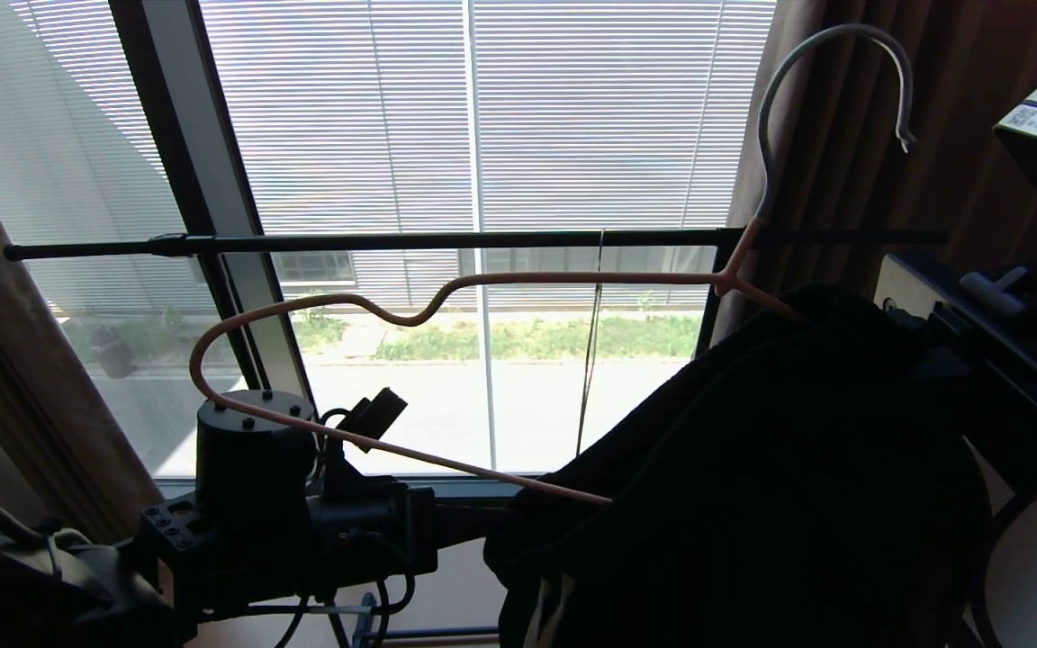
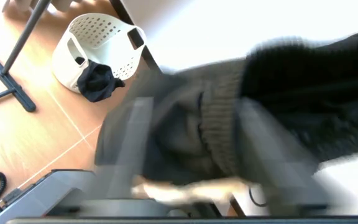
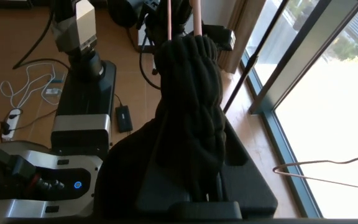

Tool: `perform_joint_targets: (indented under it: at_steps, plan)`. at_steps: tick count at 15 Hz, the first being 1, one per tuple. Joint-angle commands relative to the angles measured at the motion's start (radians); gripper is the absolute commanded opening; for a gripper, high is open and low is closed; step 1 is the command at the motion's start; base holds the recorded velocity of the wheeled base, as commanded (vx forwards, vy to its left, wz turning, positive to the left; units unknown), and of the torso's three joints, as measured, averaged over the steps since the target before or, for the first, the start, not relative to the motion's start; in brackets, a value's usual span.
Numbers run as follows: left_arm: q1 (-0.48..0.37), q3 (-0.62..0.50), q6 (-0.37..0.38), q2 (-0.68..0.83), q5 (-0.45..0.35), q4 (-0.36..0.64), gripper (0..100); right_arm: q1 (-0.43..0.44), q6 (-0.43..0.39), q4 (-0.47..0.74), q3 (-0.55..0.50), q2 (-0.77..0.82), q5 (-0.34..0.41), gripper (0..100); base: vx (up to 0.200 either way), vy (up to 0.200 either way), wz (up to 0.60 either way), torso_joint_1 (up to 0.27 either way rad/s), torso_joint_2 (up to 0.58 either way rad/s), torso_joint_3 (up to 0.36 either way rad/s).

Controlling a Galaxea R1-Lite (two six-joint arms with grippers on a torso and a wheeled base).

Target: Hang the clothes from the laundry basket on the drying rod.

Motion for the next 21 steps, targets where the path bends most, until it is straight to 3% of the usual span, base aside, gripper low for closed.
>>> perform_joint_targets:
  at_steps: [1,5,9,12,21]
  plan:
    - [0.000,0.008,0.000,0.002,0.001,-0.010,0,0.001,-0.001,-0.001,0.000,-0.007,0.000,0,0.000,0.000,0.00,0.000,0.00,0.000]
    - [0.014,0.031,0.000,-0.019,0.004,-0.022,0,-0.009,-0.001,0.001,0.039,-0.027,-0.001,0,0.000,0.000,0.00,0.000,0.00,0.000]
    - [0.129,0.063,0.006,-0.105,0.004,-0.022,0,-0.127,-0.005,0.002,0.128,-0.074,-0.021,0,0.000,0.000,0.00,0.000,0.00,0.000]
    - [0.172,0.061,0.008,-0.134,0.004,-0.022,0,-0.156,-0.008,0.002,0.172,-0.085,-0.062,0,0.000,0.000,0.00,0.000,0.00,0.000]
    - [0.194,0.041,0.024,-0.139,0.002,-0.020,0,-0.107,-0.056,0.004,0.263,-0.086,-0.227,0,0.000,0.000,0.00,0.000,0.00,0.000]
